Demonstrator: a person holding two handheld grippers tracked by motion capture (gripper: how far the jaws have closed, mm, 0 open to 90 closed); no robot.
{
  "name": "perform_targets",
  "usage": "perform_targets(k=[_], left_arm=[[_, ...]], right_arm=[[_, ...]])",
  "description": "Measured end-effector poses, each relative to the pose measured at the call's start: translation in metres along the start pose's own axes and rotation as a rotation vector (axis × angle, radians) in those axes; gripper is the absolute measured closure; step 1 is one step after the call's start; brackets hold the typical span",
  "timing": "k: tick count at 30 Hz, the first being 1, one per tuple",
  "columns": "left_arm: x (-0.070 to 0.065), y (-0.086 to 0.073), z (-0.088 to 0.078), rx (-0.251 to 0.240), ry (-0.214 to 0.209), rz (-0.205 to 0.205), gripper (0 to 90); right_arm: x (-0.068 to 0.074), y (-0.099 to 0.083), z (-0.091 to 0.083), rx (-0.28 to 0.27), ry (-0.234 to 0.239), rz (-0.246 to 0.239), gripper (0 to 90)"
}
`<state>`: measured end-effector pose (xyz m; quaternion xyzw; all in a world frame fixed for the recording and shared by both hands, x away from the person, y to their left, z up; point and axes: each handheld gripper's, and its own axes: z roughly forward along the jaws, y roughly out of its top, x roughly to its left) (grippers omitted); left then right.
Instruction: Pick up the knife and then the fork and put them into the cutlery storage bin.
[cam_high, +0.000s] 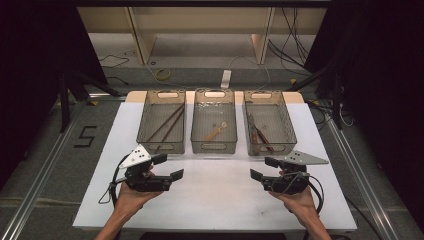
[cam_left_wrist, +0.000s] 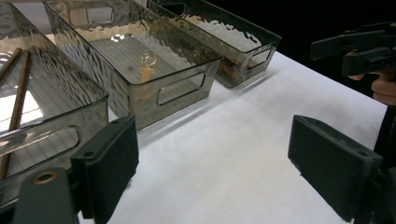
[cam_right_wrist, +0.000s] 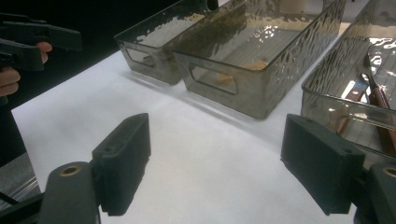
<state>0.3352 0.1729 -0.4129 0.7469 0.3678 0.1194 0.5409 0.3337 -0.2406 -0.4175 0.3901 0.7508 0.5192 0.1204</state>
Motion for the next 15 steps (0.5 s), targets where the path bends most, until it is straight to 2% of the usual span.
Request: perform_targets(k=[6, 15], left_arm=[[0.000, 0.000, 0.000, 0.005, -0.006, 0.001, 15.6], [0.000, 0.000, 0.000, 0.003, -0.007, 0.003, 15.5]], right_arm=[[0.003, -0.006, -0.008, -0.024, 0.003, -0.006, 23.7], [0.003, -0.017, -0.016, -0.035, -0.027, -0.009, 23.2]])
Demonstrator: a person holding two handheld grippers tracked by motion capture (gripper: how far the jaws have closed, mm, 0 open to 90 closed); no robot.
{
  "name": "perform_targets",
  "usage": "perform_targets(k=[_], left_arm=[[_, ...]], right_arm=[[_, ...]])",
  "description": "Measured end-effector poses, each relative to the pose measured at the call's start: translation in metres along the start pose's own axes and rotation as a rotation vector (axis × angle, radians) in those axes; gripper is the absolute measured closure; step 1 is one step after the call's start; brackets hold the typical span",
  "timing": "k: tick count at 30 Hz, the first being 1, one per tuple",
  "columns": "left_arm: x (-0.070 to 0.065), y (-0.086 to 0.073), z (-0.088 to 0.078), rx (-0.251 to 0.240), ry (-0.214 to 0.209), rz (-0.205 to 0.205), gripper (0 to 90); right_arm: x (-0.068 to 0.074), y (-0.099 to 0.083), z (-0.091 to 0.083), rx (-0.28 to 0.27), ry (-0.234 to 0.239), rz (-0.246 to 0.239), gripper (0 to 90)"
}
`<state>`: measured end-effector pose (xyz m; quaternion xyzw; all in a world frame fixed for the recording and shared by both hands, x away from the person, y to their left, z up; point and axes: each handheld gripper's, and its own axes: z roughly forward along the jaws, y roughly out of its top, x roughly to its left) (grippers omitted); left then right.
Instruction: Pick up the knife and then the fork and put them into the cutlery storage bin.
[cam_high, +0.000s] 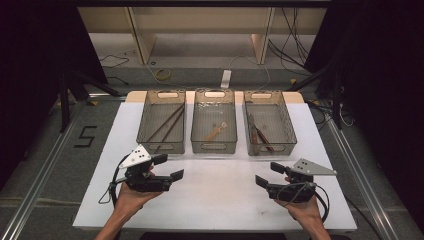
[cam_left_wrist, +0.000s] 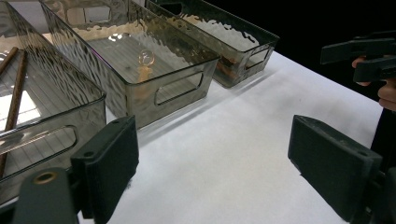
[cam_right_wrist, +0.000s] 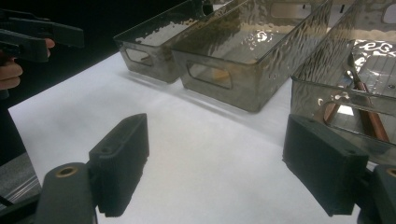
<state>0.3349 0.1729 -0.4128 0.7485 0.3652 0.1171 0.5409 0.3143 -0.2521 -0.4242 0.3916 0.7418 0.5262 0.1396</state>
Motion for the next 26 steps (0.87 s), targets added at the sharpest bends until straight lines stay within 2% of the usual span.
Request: perform_targets(k=[5, 26], left_arm=[[-0.0001, 0.0000, 0.0000, -0.002, -0.002, -0.001, 15.5], [0.0000, 0.0001, 0.0006, 0.000, -0.001, 0.000, 15.5]], right_arm=[[0.0004, -0.0025, -0.0030, 0.002, -0.013, -0.003, 23.0], [0.0006, -0.0025, -0.0017, 0.002, -0.017, -0.012, 22.8]])
